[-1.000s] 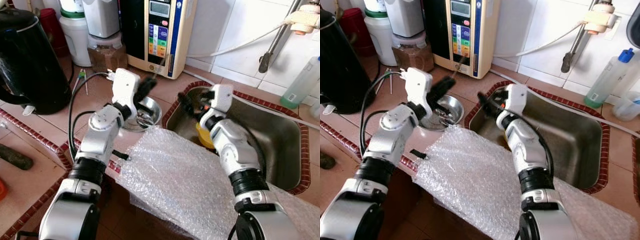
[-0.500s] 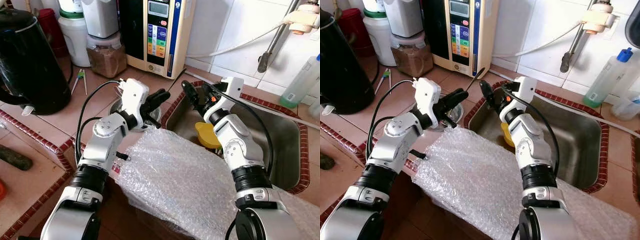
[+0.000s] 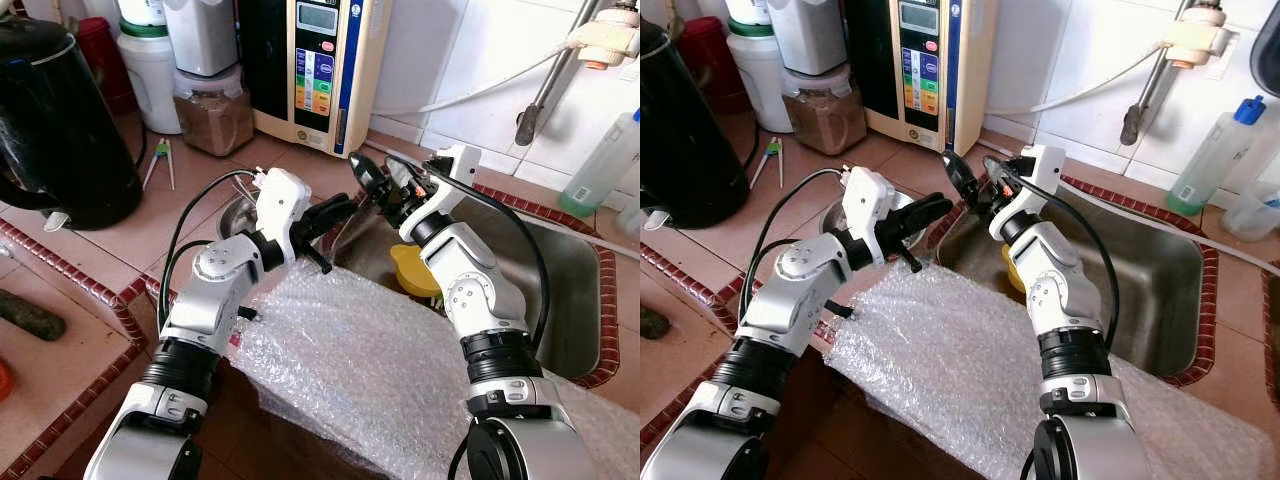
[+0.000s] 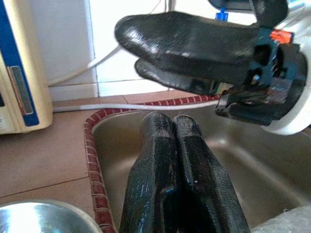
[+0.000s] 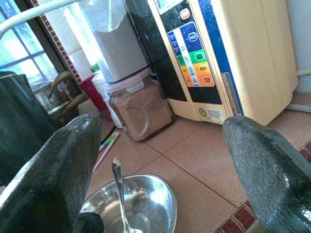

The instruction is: Kitchen organization

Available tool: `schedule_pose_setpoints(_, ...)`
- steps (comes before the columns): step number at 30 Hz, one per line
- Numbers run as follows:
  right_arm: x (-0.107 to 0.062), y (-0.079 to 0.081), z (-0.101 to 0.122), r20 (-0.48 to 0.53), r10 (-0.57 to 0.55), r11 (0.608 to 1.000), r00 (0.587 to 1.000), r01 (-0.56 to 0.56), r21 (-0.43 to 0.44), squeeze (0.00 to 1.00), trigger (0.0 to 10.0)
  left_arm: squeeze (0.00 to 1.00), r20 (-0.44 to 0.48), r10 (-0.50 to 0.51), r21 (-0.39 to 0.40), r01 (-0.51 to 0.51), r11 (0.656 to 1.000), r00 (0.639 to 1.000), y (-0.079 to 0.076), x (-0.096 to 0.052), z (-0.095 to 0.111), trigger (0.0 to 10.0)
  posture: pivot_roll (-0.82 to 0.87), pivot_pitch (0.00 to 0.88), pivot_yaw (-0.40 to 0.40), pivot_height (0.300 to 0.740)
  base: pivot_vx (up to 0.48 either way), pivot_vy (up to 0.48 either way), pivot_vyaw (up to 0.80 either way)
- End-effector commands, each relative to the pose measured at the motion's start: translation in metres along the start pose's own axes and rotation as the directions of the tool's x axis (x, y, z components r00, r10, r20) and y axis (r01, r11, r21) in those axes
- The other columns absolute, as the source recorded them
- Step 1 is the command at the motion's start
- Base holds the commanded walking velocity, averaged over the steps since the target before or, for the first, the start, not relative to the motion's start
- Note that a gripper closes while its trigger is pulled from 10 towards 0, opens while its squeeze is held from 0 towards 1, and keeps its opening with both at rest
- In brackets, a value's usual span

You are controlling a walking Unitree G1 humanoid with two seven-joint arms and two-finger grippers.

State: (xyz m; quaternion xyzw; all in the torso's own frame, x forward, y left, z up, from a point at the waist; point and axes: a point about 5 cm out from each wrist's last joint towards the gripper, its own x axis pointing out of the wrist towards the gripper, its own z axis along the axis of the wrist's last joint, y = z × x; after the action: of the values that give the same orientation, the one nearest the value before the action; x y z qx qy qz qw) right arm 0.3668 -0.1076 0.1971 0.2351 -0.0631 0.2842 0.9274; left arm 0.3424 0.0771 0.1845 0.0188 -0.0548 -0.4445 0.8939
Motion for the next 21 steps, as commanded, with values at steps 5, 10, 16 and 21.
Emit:
schedule_pose_setpoints(5, 0.000, 0.004, -0.005, -0.030, 0.003, 0.999, 1.000, -0.004, -0.033, 0.00, 0.0, 0.00, -0.018, -0.028, 0.010, 0.028, 1.000, 0.999, -0.006, 0.001, -0.001, 0.0, -0.03, 0.016, -0.046, 0.740, 0.000, 0.000, 0.00)
schedule_pose_setpoints(10, -0.001, 0.002, -0.006, -0.036, -0.005, 0.999, 0.999, 0.003, -0.036, 0.00, 0.0, 0.00, -0.022, -0.027, 0.010, 0.027, 1.000, 0.999, -0.006, 0.001, -0.001, 0.0, -0.03, 0.015, -0.047, 0.740, 0.000, 0.000, 0.00)
schedule_pose_setpoints(16, -0.001, 0.000, -0.008, -0.048, -0.025, 0.998, 0.999, 0.023, -0.052, 0.00, 0.2, 0.00, -0.015, 0.154, 0.058, -0.153, 0.986, 0.988, 0.012, 0.001, 0.001, 0.0, -0.03, 0.015, -0.048, 0.740, 0.000, 0.000, 0.00)
schedule_pose_setpoints(21, -0.001, -0.001, -0.013, -0.069, -0.049, 0.996, 0.996, 0.044, -0.072, 1.00, 10.0, 0.82, -0.052, 0.427, 0.040, -0.426, 0.904, 0.903, 0.046, -0.009, -0.003, 10.0, -0.03, 0.015, -0.047, 0.740, 0.000, 0.000, 0.00)
